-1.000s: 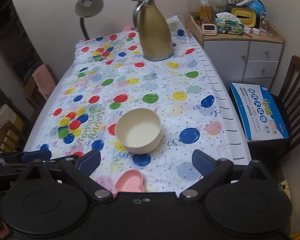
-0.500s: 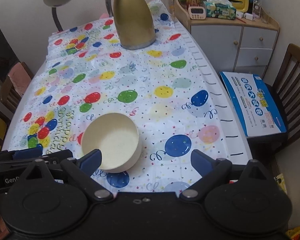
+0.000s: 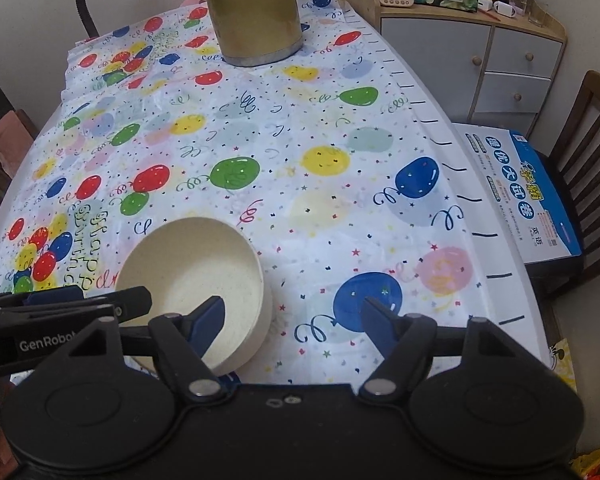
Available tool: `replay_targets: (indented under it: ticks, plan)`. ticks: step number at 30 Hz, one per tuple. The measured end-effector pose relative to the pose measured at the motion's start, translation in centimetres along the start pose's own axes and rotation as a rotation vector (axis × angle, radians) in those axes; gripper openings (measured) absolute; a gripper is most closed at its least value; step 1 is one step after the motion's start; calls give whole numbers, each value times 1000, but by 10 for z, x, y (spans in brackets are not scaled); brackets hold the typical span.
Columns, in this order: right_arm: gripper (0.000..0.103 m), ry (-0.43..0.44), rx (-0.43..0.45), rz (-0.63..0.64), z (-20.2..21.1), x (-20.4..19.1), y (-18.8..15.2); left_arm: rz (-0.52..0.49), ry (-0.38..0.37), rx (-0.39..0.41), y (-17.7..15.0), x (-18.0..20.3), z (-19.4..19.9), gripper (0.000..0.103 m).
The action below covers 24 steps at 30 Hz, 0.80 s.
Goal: Organize plates and bowls
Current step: 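Close both grippers on the rim of the cream bowl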
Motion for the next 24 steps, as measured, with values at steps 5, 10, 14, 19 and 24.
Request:
replay_targets:
  ticks: [5,10,14,19,24]
  plan:
    - [64,-1,-27,-7,-13,-5,2,8,6,-10,-1,-4,-9,76]
    - [51,3,-65,-25,-24,-7,4,8,12,-2,-1,-5,-11,69]
    - [43,-1,-64,-7,-26,-11,3,31,7,-12,0,-6,-12,59]
    - [34,-1,-84,-5,-28,-15,4,52,13,-41,-1,-6,-17,35]
    - [22,3,-90,-6,-28,-19,5,67,-4,-48,-1,-2,-16,21]
Point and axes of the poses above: each gripper's, at about its wrist camera, not at the fingertips, and z roughly against the way its jaws point, x to its right, y to its top, the point moved 1 cm from there along -z, roughly the way its jaws point, and after that the axes turned 15 degrees about -y, right-handed, at the moved point
